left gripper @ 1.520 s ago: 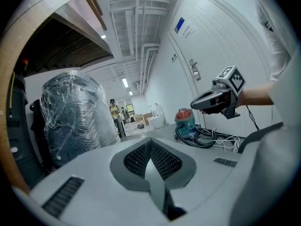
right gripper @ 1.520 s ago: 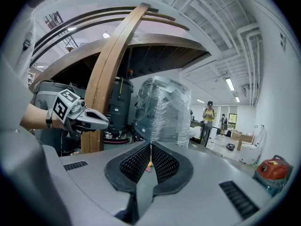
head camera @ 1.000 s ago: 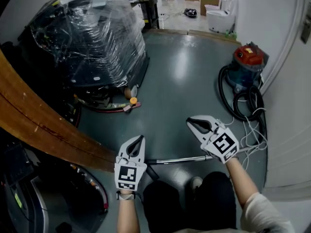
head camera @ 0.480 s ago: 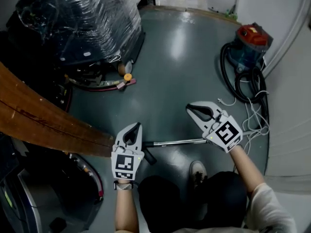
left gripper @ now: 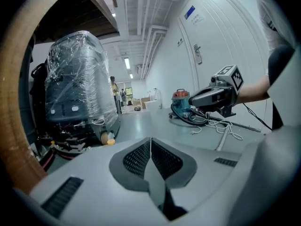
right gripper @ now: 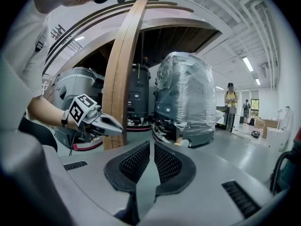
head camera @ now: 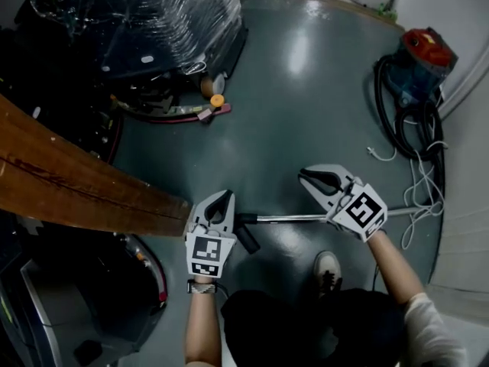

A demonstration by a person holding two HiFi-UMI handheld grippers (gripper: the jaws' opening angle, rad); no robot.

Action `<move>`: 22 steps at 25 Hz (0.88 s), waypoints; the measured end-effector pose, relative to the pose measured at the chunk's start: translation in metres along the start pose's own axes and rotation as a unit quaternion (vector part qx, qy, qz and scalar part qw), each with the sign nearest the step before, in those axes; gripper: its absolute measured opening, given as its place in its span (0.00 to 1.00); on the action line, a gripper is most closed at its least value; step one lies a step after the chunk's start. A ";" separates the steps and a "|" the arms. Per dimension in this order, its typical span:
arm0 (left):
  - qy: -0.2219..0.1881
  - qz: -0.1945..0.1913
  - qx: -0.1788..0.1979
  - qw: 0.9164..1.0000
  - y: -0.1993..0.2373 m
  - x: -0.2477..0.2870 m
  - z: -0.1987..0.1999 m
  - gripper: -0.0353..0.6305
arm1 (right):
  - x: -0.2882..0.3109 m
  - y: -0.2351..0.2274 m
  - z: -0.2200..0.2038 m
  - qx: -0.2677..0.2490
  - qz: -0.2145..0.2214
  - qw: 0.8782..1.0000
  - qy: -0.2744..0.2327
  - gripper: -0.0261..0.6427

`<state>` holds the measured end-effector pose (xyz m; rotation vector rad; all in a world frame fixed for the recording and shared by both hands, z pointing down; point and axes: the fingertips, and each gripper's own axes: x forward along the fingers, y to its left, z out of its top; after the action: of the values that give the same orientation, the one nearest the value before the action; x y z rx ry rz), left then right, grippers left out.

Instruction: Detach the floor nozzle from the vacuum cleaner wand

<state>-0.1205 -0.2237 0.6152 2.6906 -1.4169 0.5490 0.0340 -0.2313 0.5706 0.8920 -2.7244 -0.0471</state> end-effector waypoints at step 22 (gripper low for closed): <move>0.100 -0.023 -0.025 0.994 -0.007 0.039 -0.121 0.06 | 0.061 0.040 -0.117 0.012 0.084 0.992 0.092 0.09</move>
<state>-0.1293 -0.2253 0.7424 2.5402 -1.2945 0.7449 -0.0049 -0.2284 0.7026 0.6345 -2.6198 0.0981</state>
